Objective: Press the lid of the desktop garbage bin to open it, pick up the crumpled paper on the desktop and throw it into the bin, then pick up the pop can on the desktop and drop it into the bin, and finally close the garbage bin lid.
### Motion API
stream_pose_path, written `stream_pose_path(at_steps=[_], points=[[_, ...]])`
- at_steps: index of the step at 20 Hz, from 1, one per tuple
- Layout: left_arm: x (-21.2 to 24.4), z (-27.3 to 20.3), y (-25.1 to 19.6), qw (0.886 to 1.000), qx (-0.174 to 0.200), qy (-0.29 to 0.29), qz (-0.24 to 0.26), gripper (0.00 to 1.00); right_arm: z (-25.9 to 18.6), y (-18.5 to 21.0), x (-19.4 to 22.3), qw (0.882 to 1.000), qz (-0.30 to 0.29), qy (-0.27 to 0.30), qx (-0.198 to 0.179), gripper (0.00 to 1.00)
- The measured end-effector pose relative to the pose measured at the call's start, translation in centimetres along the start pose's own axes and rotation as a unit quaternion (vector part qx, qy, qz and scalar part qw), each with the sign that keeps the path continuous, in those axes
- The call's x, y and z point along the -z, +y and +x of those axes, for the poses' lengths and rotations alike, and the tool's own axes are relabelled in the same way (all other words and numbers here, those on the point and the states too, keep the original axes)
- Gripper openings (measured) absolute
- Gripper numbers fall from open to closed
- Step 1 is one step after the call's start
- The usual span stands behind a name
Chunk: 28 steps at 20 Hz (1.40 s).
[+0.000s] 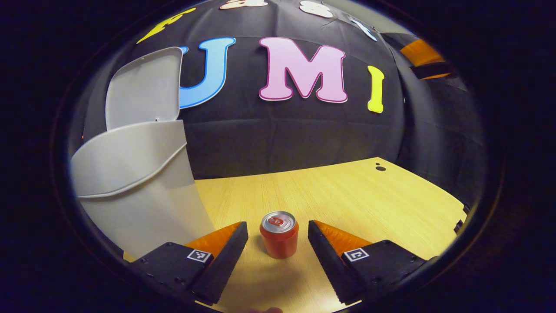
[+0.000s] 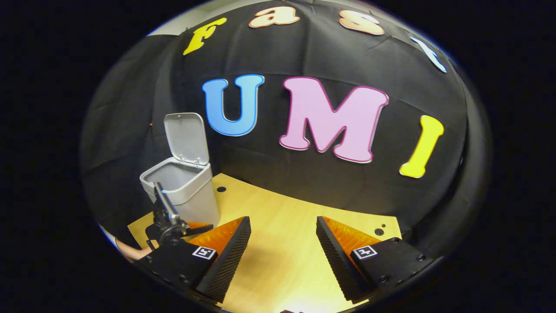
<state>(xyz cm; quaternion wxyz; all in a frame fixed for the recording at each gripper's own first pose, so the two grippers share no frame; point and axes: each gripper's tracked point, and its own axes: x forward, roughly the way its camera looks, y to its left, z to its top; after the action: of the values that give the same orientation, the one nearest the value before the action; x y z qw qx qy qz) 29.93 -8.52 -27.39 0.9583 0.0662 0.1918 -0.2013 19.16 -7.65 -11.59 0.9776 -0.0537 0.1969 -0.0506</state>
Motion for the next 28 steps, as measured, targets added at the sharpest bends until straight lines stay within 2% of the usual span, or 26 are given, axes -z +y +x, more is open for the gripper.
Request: stream_pose_path(at_steps=[3,6,12,14,15,17,23,26,28], points=[[0.9,2.3,0.0,1.000,0.000,0.013,0.011,0.95,-1.2,-1.9,1.5,0.999,0.013,0.014,0.033,0.98],[1.8,4.3,-0.6,0.999,0.011,0.030,0.019,0.95,-1.8,-2.8,2.6,0.998,0.030,0.028,0.051,0.98],[4.9,6.4,-1.1,0.996,0.018,0.084,0.023,0.95,-2.6,-3.2,3.2,0.996,0.042,0.034,0.067,0.98],[4.6,6.2,-1.1,0.995,0.017,0.093,0.023,0.95,-2.7,-3.2,3.5,0.996,0.048,0.037,0.067,0.98],[3.8,5.7,-1.2,0.996,0.025,0.088,0.017,0.88,-2.8,-3.2,3.6,0.996,0.048,0.037,0.067,0.98],[1.0,4.1,-1.4,0.997,0.031,0.068,0.001,0.87,-3.0,-3.2,3.7,0.996,0.049,0.035,0.066,0.98],[-11.2,-3.1,-0.4,0.999,0.040,-0.001,-0.035,0.85,-3.3,-2.8,4.1,0.997,0.053,0.025,0.054,0.98],[-17.7,-6.8,2.1,0.998,0.018,-0.047,-0.034,0.85,-3.3,-2.6,4.2,0.997,0.056,0.017,0.043,0.98],[-21.2,-9.4,5.4,0.998,-0.026,-0.064,-0.014,0.85,-3.6,-2.7,4.0,0.998,0.045,0.008,0.042,0.98]])
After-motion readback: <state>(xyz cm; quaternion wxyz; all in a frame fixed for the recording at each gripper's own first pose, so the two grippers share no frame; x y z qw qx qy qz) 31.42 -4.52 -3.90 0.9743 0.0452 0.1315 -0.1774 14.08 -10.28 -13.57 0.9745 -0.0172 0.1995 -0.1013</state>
